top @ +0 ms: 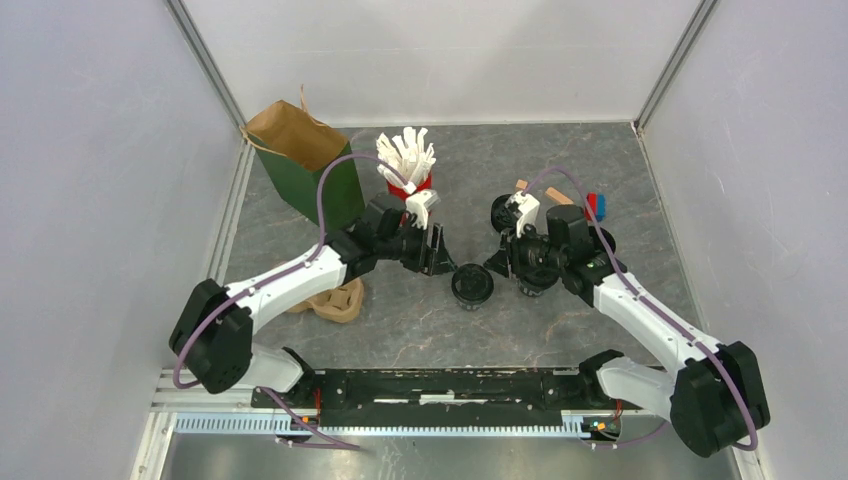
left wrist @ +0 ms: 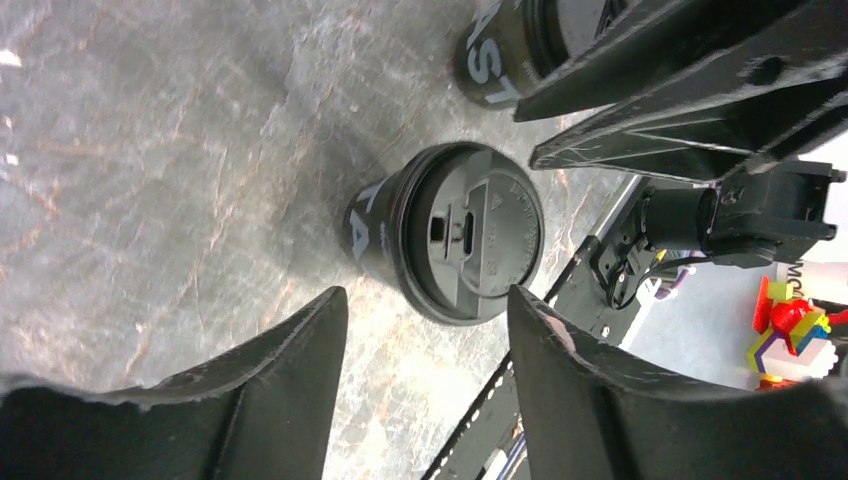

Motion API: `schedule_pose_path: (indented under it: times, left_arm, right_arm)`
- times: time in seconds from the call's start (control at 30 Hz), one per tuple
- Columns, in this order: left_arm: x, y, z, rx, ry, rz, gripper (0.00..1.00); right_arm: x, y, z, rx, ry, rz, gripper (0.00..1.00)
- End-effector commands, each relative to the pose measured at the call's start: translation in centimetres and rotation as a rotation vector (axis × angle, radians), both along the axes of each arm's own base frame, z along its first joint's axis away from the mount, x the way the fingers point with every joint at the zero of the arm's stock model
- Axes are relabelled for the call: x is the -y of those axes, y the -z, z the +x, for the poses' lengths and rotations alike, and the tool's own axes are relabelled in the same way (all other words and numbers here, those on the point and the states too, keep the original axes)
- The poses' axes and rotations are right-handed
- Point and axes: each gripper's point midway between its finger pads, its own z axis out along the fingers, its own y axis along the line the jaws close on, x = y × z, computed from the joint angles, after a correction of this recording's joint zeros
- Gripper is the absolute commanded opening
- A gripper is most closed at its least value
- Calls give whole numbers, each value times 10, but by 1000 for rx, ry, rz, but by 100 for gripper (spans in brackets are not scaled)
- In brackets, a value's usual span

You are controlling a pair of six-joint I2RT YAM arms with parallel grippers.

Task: Pack the takeout coffee

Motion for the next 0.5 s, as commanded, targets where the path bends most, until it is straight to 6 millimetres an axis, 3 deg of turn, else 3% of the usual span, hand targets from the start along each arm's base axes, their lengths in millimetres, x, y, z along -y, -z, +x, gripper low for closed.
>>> schedule_pose_path:
  times: [0.0, 0.27, 0.47]
  left_arm:
    - [-15, 10, -10, -80, -104, -5, 63]
    - [-10, 12, -15, -103, -143, -131, 52]
    - [-3, 20, -15, -131, -138, -166, 50]
  right_arm:
    - [-22, -24, -10, 48, -64, 58, 31]
    - [-38, -6, -19, 16, -94, 58, 29]
    - [-36, 16, -26, -21, -91, 30, 29]
